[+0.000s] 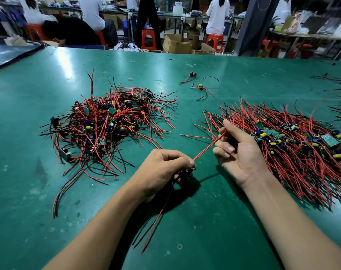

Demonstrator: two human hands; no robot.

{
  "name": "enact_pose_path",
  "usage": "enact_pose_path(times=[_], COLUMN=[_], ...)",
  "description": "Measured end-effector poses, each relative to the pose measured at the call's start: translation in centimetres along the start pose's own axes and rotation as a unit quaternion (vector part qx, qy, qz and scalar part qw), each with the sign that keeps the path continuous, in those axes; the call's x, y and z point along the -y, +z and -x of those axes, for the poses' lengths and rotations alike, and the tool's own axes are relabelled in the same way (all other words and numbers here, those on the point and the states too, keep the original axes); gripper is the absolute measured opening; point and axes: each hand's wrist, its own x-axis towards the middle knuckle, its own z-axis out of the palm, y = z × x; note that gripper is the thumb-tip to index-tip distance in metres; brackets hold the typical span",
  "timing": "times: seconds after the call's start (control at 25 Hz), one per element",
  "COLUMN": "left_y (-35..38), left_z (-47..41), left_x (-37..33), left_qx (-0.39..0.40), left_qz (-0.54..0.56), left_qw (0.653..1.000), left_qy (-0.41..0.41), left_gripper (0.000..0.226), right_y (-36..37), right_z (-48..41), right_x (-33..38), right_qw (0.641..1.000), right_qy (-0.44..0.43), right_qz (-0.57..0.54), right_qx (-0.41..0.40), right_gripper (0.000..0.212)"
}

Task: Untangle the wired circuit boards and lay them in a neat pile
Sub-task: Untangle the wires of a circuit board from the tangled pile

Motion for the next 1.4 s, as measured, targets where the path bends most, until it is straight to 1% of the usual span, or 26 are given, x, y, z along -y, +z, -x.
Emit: enact_pose_path(times=[0.08,0.16,0.32,0.4,0.48,0.52,0.64,0.72,0.8,0.84,0.92,1.04,1.08,1.12,1.16,1.2,1.28,1.32,1.36,1.4], left_y=[0.0,-0.1,-0.4,-0.5,-0.6,-0.5,-0.3,-0.3,-0.1,0.0,0.0,0.0,-0.1,-0.1,-0.1,-0.2,-0.3,-0.4,-0.3,-0.2], left_z=[0.0,-0.1,-0.1,-0.1,-0.3,-0.4,-0.7,-0.7,-0.6,-0.6,-0.7,-0.6,-0.7,-0.7,-0.7,-0.7,-0.7,-0.8,-0.9,-1.0], left_x=[0.0,0.1,0.0,0.2,0.4,0.5,0.6,0.4,0.2,0.1,0.0,-0.2,-0.2,-0.2,-0.2,-0.2,-0.2,-0.1,-0.1,-0.1], left_qx=[0.007,0.016,0.038,0.039,0.027,0.017,-0.014,-0.028,-0.037,-0.042,-0.045,-0.043,-0.042,-0.040,-0.037,-0.035,-0.038,-0.043,-0.046,-0.045], left_qz=[-0.001,-0.011,-0.028,-0.031,-0.020,0.000,0.072,0.131,0.198,0.213,0.208,0.202,0.205,0.211,0.222,0.229,0.221,0.214,0.210,0.210], left_qw=[1.000,1.000,0.999,0.999,0.999,1.000,0.997,0.990,0.978,0.974,0.975,0.976,0.975,0.974,0.972,0.971,0.972,0.974,0.974,0.974], left_qy=[0.000,-0.001,-0.018,-0.021,-0.016,-0.015,-0.022,-0.042,-0.062,-0.066,-0.068,-0.072,-0.072,-0.071,-0.069,-0.066,-0.065,-0.067,-0.068,-0.070], left_gripper=[0.024,0.023,0.010,0.009,0.012,0.011,0.024,0.033,0.043,0.049,0.056,0.061,0.062,0.062,0.063,0.064,0.065,0.066,0.066,0.066], right_y=[0.0,0.0,0.0,-0.1,-0.2,-0.2,-0.1,-0.2,-0.3,-0.3,-0.4,-0.2,-0.2,-0.1,-0.1,-0.1,0.1,0.3,0.3,0.4], right_z=[0.0,0.0,0.1,0.1,0.1,0.1,0.0,0.0,0.0,-0.1,-0.1,0.1,0.3,0.5,0.8,1.0,1.6,1.8,1.9,1.9], right_x=[0.0,0.0,-0.3,-0.6,-0.9,-1.1,-1.3,-1.4,-1.5,-1.5,-1.6,-1.8,-2.0,-2.2,-2.4,-2.7,-3.6,-4.0,-4.3,-4.3], right_qw=[1.000,0.999,1.000,0.998,0.983,0.976,0.970,0.966,0.964,0.963,0.960,0.948,0.939,0.922,0.892,0.850,0.755,0.727,0.713,0.709], right_qy=[0.018,0.034,0.024,-0.027,-0.097,-0.113,-0.108,-0.107,-0.113,-0.117,-0.126,-0.139,-0.149,-0.165,-0.188,-0.215,-0.251,-0.259,-0.266,-0.276], right_qz=[-0.025,-0.028,-0.007,0.060,0.152,0.178,0.208,0.228,0.234,0.236,0.244,0.286,0.310,0.351,0.410,0.482,0.604,0.634,0.645,0.646], right_qx=[0.003,0.008,0.003,-0.019,-0.040,-0.047,-0.059,-0.061,-0.059,-0.057,-0.052,-0.032,-0.022,-0.014,-0.006,0.006,0.042,0.057,0.063,0.060], right_gripper=[0.029,0.029,0.025,0.027,0.030,0.036,0.058,0.064,0.064,0.064,0.062,0.052,0.048,0.044,0.040,0.038,0.046,0.051,0.051,0.048])
